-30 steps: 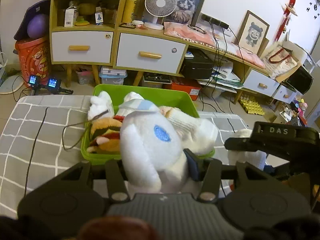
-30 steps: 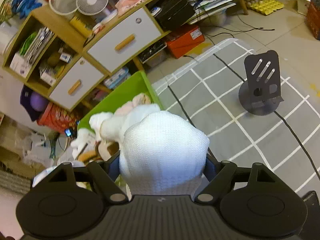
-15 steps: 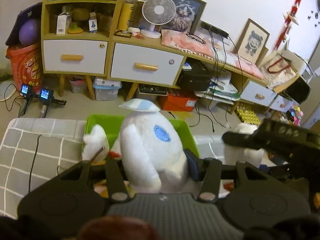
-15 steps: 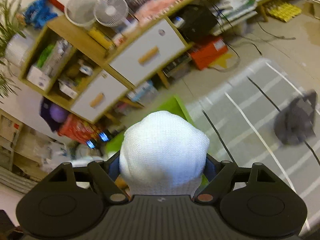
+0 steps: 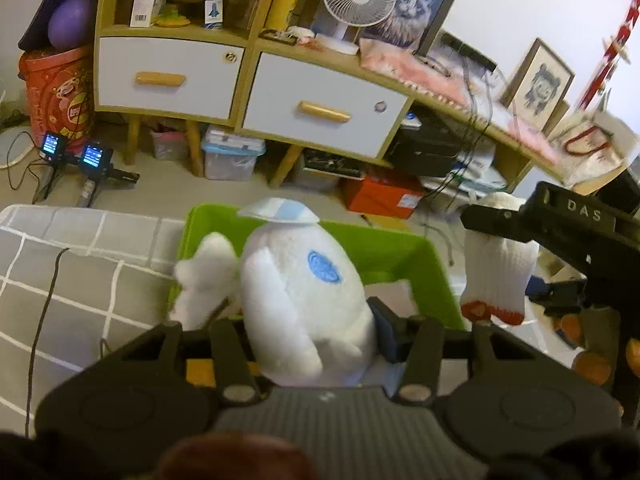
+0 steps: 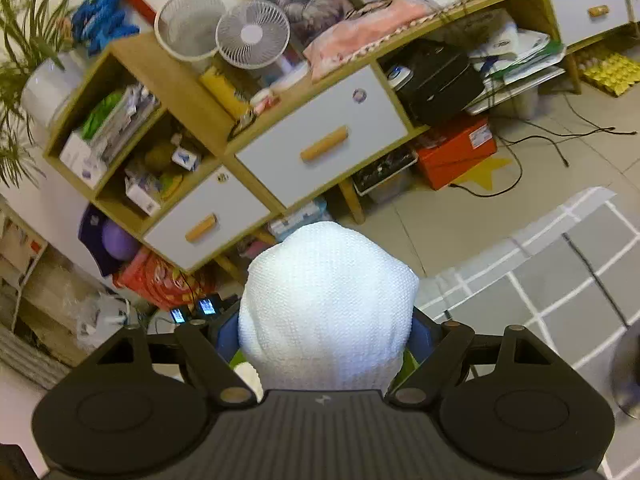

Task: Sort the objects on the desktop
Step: 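Release the bunny from the left tool while the right tool drops the sock into the bin, then move the left tool to the mauve-brown plush while the right tool moves to the red-cuffed sock, then grasp the mauve-brown fuzzy plush with the left tool while the right tool grasps the red-cuffed white sock, then carry the plush with the left tool while the right tool carries the sock over the green bin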

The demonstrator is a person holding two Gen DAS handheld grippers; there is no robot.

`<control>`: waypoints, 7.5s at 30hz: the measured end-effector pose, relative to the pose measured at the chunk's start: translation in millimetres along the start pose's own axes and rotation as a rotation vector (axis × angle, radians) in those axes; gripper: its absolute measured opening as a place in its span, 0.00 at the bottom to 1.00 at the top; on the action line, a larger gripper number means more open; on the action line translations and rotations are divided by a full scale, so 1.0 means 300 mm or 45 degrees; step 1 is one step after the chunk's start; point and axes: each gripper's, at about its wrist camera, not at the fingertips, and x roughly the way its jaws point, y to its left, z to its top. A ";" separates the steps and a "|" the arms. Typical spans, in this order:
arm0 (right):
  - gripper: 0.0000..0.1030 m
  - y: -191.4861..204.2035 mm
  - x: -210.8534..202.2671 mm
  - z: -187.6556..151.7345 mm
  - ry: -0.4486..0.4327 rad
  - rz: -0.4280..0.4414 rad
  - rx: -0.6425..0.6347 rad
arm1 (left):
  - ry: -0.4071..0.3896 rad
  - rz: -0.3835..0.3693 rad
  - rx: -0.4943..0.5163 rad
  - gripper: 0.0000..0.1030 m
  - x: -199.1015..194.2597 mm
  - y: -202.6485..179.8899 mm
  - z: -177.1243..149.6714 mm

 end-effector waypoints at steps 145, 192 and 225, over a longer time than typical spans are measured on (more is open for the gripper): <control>0.96 -0.277 -0.430 -0.496 0.567 -0.285 -0.287 | 0.553 -0.367 0.638 0.58 -0.269 -0.333 -0.816; 0.74 0.006 -0.134 -0.511 0.466 -0.088 -0.411 | 0.488 -0.303 0.502 0.55 -0.281 -0.180 -0.696; 0.73 0.075 -0.588 -0.399 0.157 -0.037 -0.403 | 0.153 -0.158 0.401 0.55 -0.549 -0.150 -0.509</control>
